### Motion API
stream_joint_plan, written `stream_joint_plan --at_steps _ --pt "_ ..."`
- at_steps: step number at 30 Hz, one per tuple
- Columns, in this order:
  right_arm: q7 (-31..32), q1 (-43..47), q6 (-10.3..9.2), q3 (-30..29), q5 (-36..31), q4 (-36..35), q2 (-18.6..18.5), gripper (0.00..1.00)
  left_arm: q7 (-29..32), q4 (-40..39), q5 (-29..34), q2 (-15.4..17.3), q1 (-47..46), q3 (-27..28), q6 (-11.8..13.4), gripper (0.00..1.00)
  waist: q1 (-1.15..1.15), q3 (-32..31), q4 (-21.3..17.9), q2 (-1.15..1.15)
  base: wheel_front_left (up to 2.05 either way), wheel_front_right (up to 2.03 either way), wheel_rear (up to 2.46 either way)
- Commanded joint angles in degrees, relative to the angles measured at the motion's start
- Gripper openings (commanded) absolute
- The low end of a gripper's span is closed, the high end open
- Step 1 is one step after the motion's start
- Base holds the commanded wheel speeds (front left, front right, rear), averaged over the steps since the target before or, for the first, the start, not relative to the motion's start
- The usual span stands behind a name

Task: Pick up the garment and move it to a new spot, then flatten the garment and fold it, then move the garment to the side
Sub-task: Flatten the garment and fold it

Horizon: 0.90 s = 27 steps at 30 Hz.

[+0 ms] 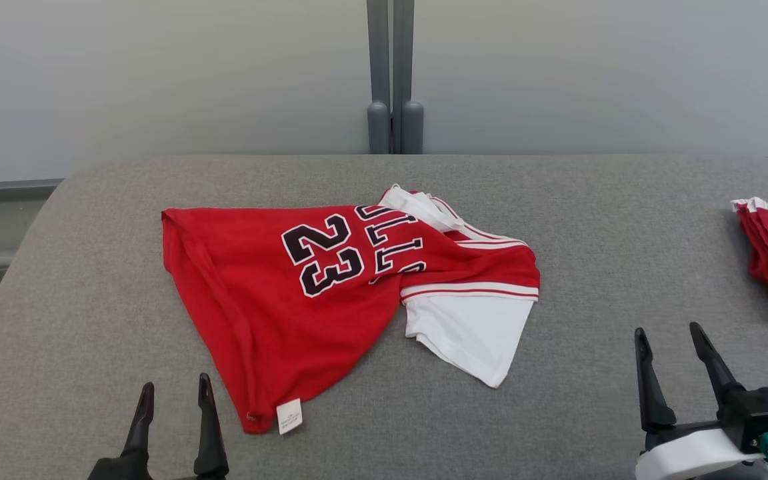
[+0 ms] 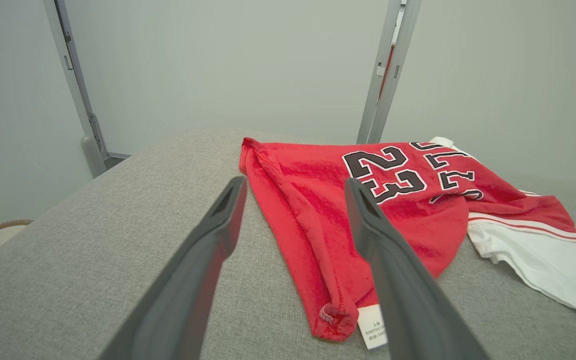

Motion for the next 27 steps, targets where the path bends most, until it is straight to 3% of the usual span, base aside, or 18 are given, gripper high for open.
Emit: stream_joint_plan --at_steps 1,6,10,19,27 --pt "0.0 0.0 -0.07 0.8 0.3 -0.2 -0.1 1.0 0.0 -0.9 1.3 0.1 -0.6 -0.1 0.0 1.0 0.0 0.2 -0.1 0.0 0.0 0.0 0.0" --pt "0.0 -2.1 -0.07 4.9 -0.3 -0.5 -0.1 1.0 0.0 -3.1 4.1 0.1 -1.4 -2.4 1.5 1.0 0.0 0.9 -0.1 0.0 0.0 0.0 0.0" --pt "0.4 -5.1 -0.09 12.2 -0.8 6.0 -2.0 1.0 0.9 3.3 4.9 0.1 -2.0 -6.5 1.9 1.0 0.0 1.6 -0.1 0.0 0.0 0.0 0.0" --pt "15.7 -16.1 -0.08 23.5 2.0 15.6 -5.9 1.0 11.6 11.0 4.0 0.1 -7.4 -12.8 1.8 1.0 0.0 6.0 1.0 0.0 0.0 0.0 0.0" --pt "22.0 -20.8 -0.09 27.3 3.5 19.7 -7.6 1.0 12.6 17.6 1.6 0.1 -11.1 -14.4 2.1 1.0 0.0 8.6 2.0 0.0 0.0 0.0 0.0"
